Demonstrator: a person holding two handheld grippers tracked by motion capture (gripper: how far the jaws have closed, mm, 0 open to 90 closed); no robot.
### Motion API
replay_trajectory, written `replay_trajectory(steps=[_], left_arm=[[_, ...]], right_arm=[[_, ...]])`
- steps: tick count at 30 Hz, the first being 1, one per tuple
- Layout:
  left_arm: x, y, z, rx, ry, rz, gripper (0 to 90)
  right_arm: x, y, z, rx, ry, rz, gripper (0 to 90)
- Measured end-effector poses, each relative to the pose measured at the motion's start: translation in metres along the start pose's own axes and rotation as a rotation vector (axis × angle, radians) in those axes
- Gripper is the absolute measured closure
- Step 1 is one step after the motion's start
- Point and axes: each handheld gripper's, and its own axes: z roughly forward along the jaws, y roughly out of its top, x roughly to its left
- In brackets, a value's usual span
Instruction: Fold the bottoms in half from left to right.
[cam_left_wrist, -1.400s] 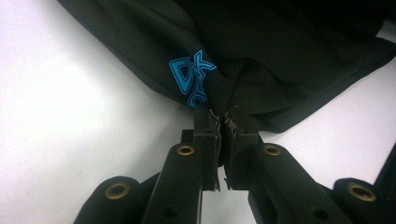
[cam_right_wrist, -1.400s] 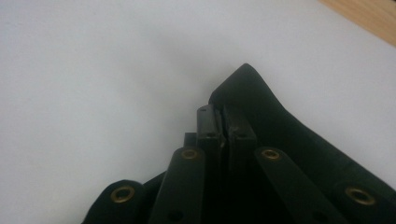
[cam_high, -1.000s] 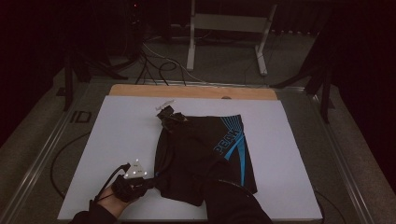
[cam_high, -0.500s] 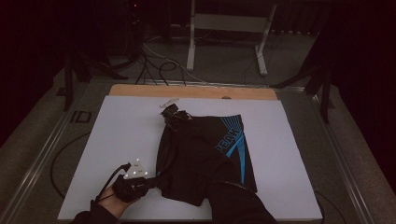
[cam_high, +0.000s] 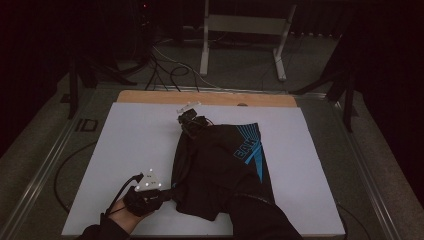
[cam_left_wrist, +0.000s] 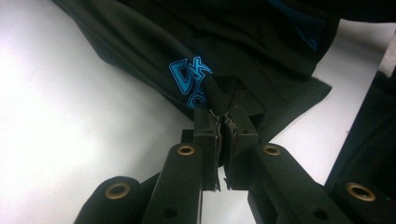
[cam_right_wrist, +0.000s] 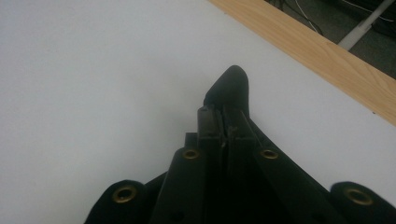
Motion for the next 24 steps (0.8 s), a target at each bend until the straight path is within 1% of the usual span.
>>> replay_trajectory(steps=[2,5,13,14,16,19,20,24], left_arm=[[-0.002,0.003,0.000,0.000,-0.004,0.010,85.4],[-0.003,0.006,0.000,-0.002,-0.010,0.017,85.3],[-0.004,0.010,0.000,-0.005,-0.019,0.017,85.4],[-0.004,0.011,0.001,-0.004,-0.022,0.023,85.4],[-0.004,0.013,0.001,-0.004,-0.026,0.023,85.4],[-0.005,0.014,0.001,-0.010,-0.030,0.023,85.4],[-0.005,0.016,0.001,-0.010,-0.040,0.024,85.4],[-0.007,0.020,0.002,-0.012,-0.048,0.032,85.4]], right_arm=[[-0.002,0.000,-0.002,-0.001,0.001,0.007,87.6],[-0.005,0.000,-0.006,-0.004,0.001,0.003,87.6],[-0.010,-0.001,-0.012,-0.016,-0.008,0.007,87.6],[-0.012,-0.002,-0.013,-0.019,-0.005,0.004,87.6],[-0.014,-0.003,-0.016,-0.023,-0.008,0.010,87.6],[-0.015,-0.003,-0.017,-0.023,-0.013,0.003,87.6],[-0.015,-0.003,-0.018,-0.026,-0.012,0.009,87.6],[-0.019,-0.005,-0.023,-0.032,-0.016,0.006,87.6]])
